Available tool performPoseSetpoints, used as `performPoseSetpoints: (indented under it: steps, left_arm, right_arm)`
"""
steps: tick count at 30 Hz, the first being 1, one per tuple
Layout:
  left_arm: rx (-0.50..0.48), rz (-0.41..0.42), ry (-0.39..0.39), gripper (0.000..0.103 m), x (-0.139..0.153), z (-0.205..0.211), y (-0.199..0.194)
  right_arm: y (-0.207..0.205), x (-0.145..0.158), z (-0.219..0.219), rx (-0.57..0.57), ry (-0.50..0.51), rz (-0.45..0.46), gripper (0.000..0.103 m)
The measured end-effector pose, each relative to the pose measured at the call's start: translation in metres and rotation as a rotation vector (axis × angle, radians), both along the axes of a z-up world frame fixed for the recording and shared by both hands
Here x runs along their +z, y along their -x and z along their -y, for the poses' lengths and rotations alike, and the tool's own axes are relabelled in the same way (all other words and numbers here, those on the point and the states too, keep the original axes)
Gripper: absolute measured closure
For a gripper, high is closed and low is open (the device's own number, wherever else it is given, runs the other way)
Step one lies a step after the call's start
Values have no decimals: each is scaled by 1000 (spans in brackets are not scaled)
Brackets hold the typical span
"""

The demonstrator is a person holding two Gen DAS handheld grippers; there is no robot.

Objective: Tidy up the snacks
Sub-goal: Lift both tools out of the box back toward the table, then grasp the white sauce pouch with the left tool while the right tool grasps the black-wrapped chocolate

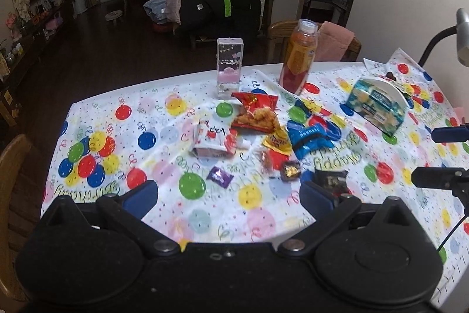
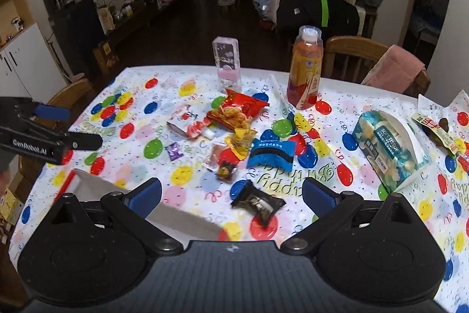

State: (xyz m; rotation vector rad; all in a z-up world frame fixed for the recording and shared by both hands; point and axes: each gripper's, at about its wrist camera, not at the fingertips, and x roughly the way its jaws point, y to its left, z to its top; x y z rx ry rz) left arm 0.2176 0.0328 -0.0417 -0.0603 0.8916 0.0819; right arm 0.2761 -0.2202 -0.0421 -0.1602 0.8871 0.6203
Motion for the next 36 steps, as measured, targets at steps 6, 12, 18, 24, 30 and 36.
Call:
performPoseSetpoints:
  steps: [6, 12, 18, 24, 30, 36]
  left_arm:
    - [16, -27, -23, 0, -15, -5, -37]
    - [45, -87, -42, 0, -43, -17, -76]
    - [23, -150, -50, 1, -74, -25, -115]
    - [10, -207, -47, 1, -103, -31, -146]
    - [-42, -268, -46, 5, -127, -38, -168]
    - [-101, -316, -67, 7, -147, -35, -184]
  right_arm:
    - [-35, -28, -2, 27, 59, -44, 0]
    - [-66, -64, -6, 89, 104, -94, 0]
    - [-99, -99, -9, 192, 172, -114, 1]
    - [-110, -130, -13, 348, 225, -179, 13]
    - [-106, -150, -29, 477, 277, -207, 38]
    - [-107, -164, -41, 529, 279, -231, 42]
